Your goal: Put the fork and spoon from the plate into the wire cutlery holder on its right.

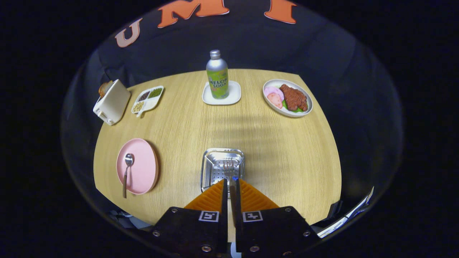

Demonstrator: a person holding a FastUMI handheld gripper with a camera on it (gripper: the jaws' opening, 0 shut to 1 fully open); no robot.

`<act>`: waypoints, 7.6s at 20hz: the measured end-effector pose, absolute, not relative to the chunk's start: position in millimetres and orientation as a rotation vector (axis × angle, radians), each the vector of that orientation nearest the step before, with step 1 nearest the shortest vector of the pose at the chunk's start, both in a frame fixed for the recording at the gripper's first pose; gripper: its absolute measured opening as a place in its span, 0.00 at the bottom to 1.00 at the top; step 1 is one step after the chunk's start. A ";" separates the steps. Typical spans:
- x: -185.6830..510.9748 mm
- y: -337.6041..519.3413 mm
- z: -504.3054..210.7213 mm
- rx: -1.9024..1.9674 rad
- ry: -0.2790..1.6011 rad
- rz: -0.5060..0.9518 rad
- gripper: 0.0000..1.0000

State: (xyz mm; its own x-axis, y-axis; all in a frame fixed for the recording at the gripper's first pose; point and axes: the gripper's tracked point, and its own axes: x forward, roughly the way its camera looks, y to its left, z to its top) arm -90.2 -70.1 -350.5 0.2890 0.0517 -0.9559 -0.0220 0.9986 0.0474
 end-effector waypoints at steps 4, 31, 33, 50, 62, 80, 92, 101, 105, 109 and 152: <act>-52.9 -62.7 -315.0 0.059 1.023 0.005 0.10; -65.6 153.6 -267.7 -0.022 0.564 0.252 0.88; -76.9 173.3 -283.8 -0.019 0.617 0.282 0.89; -173.7 265.5 -417.3 -0.087 1.043 0.362 0.61; -186.4 267.6 -439.8 -0.098 1.246 0.363 0.12; -129.6 154.3 -345.9 0.014 1.029 0.265 0.05; -98.4 -3.5 -299.4 -0.058 0.970 0.061 0.05; -139.4 -46.2 -342.9 -0.180 1.234 0.068 0.05; -147.0 -54.1 -354.9 -0.218 1.324 0.072 0.06; -148.0 -48.7 -360.4 -0.215 1.384 0.109 0.06; 3.2 -46.7 -7.0 -0.007 0.076 0.013 0.97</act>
State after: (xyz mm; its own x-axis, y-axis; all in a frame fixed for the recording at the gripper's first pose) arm 3.2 -46.7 -7.0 0.9970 0.0124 -0.0758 -0.0130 0.9999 -0.0064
